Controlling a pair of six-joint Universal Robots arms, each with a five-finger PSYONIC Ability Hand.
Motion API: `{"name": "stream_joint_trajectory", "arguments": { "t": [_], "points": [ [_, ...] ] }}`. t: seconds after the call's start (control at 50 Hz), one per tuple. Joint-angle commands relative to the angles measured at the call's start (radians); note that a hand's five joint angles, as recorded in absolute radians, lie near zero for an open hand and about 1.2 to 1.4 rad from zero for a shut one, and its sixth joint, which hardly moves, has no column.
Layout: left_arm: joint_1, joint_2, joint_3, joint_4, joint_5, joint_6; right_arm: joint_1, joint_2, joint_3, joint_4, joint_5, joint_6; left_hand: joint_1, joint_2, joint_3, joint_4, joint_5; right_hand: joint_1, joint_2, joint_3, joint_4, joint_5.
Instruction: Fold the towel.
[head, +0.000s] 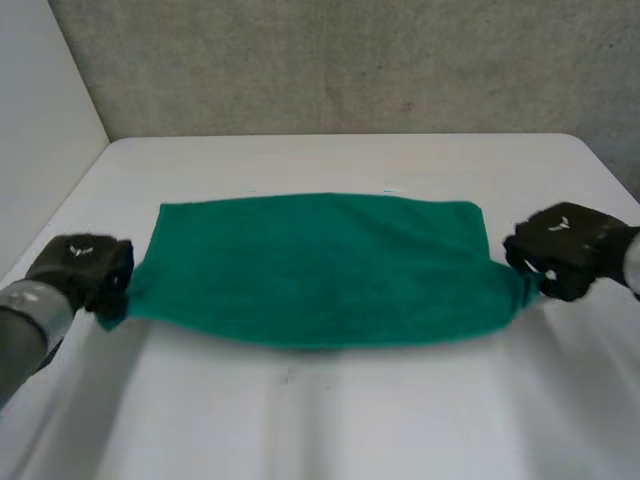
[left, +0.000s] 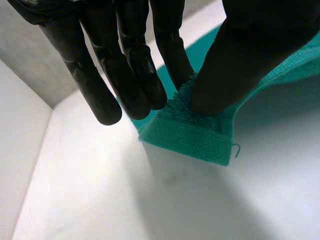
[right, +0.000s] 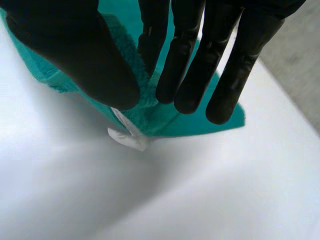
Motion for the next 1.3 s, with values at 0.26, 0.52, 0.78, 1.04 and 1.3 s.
{"name": "stream_joint_trajectory", "arguments": {
  "t": [0.26,0.52,0.78,1.04,1.3],
  "points": [
    [-0.015,-0.101,0.088,0.232,0.109,-0.009,0.017,0.154,-0.039,-0.292,0.002,0.020,0.268,0.197,0.202,0.200,0.268,0.426,0.222,0.215,0.207,0.226],
    [-0.052,-0.387,0.360,0.281,-0.093,-0.028,0.068,0.268,-0.082,-0.507,0.010,0.032,0.268,0.197,0.202,0.200,0.268,0.145,-0.059,-0.066,-0.074,-0.054],
    [-0.102,-0.317,0.276,0.279,-0.084,-0.029,0.048,0.095,-0.049,-0.501,0.019,0.533,0.268,0.197,0.202,0.200,0.268,-0.506,-0.710,-0.717,-0.725,-0.706],
    [-0.133,-0.249,0.212,0.279,-0.086,-0.032,0.071,-0.016,0.017,-0.409,0.255,0.744,0.268,0.197,0.202,0.200,0.268,-0.759,-0.963,-0.970,-0.978,-0.959],
    [-0.139,-0.222,0.201,0.279,-0.087,-0.034,0.275,0.187,-0.112,-0.401,0.426,0.561,0.268,0.197,0.202,0.200,0.268,-0.724,-0.928,-0.935,-0.943,-0.923]
  ]
}}
